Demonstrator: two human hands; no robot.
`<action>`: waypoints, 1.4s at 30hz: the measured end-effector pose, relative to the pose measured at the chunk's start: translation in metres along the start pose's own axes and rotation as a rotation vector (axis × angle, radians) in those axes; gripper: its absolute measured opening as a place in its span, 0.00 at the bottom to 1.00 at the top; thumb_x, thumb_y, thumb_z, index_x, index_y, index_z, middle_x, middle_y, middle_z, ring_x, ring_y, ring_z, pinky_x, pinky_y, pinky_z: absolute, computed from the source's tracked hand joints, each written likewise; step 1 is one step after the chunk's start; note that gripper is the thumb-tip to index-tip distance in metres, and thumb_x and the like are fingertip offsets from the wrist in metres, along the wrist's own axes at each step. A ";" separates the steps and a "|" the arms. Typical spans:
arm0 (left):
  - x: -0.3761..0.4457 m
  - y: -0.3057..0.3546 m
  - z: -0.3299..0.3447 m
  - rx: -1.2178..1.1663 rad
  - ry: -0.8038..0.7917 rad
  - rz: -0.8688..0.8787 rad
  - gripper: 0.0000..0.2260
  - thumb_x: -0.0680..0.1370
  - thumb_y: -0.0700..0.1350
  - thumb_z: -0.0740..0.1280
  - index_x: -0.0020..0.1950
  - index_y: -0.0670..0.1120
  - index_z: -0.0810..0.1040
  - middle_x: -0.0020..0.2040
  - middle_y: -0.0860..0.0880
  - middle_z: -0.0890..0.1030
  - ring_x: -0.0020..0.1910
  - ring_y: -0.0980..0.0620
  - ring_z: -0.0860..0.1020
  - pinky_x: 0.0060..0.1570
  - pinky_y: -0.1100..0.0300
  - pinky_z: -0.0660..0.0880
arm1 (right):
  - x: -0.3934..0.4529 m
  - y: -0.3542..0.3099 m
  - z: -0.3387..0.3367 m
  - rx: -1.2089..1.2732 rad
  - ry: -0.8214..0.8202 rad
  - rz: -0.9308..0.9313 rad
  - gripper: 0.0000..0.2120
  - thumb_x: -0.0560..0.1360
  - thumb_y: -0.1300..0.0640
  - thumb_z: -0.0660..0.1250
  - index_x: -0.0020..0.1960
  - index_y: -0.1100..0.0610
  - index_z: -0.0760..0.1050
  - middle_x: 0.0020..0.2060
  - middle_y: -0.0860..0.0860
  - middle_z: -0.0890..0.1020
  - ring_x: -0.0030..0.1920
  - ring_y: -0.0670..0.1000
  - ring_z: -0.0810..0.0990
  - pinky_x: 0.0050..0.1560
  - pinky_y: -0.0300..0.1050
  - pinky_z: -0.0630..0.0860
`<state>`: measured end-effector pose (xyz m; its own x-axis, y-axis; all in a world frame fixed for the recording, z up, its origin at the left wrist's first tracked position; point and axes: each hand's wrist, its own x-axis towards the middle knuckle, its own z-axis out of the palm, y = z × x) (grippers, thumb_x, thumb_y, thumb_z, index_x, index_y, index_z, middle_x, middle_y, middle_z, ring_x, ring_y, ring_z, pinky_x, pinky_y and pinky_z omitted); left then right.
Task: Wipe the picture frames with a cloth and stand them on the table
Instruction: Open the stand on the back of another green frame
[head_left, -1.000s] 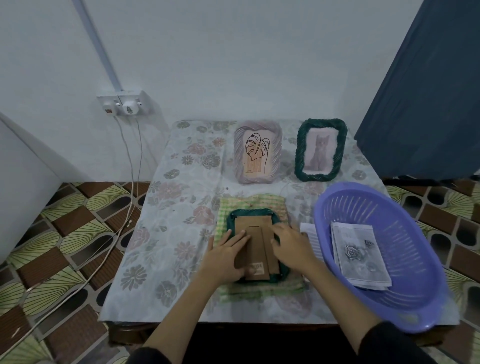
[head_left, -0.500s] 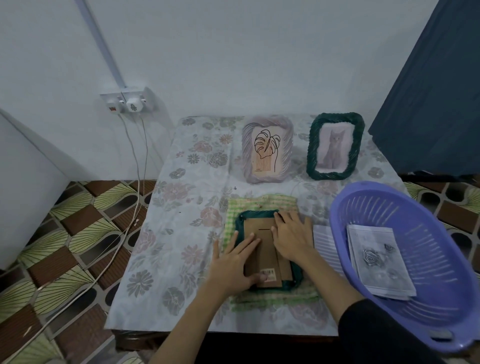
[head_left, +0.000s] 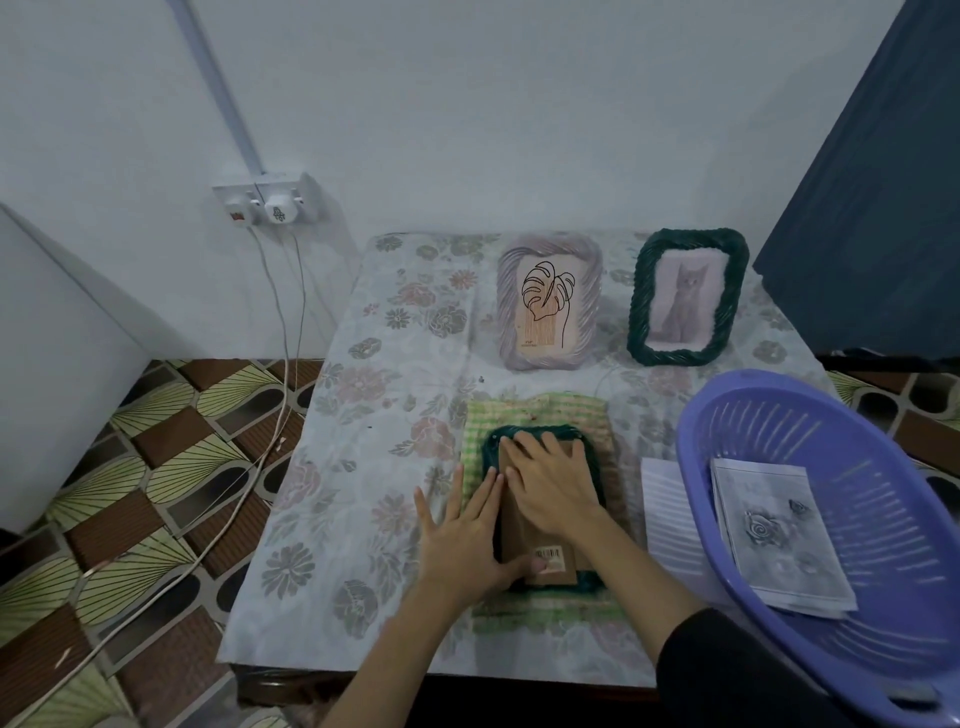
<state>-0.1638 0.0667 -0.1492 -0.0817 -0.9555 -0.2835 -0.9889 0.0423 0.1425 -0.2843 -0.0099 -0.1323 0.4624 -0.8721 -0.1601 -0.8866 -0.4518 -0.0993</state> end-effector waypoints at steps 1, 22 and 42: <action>0.000 0.000 -0.001 0.007 -0.012 -0.004 0.59 0.50 0.81 0.29 0.76 0.53 0.36 0.72 0.59 0.33 0.69 0.50 0.27 0.57 0.36 0.22 | 0.002 -0.002 0.000 0.011 -0.006 0.016 0.24 0.81 0.49 0.47 0.76 0.53 0.53 0.73 0.50 0.60 0.72 0.55 0.58 0.68 0.62 0.55; -0.012 0.030 -0.027 -0.637 0.002 -0.262 0.35 0.74 0.57 0.68 0.76 0.46 0.59 0.78 0.50 0.50 0.76 0.47 0.49 0.73 0.46 0.52 | -0.058 0.017 0.001 0.718 0.152 0.661 0.07 0.74 0.57 0.65 0.49 0.58 0.77 0.61 0.55 0.69 0.65 0.56 0.62 0.59 0.49 0.67; -0.076 0.025 -0.106 -1.728 0.126 -0.230 0.08 0.75 0.38 0.69 0.53 0.42 0.78 0.44 0.42 0.84 0.38 0.48 0.82 0.35 0.58 0.78 | -0.118 0.023 -0.090 1.630 0.254 0.620 0.09 0.72 0.68 0.67 0.35 0.59 0.74 0.37 0.54 0.79 0.42 0.54 0.75 0.48 0.50 0.71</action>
<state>-0.1691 0.1091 -0.0235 0.1212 -0.9152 -0.3844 0.2862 -0.3386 0.8963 -0.3607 0.0658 -0.0275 -0.0606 -0.9035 -0.4242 0.0748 0.4197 -0.9046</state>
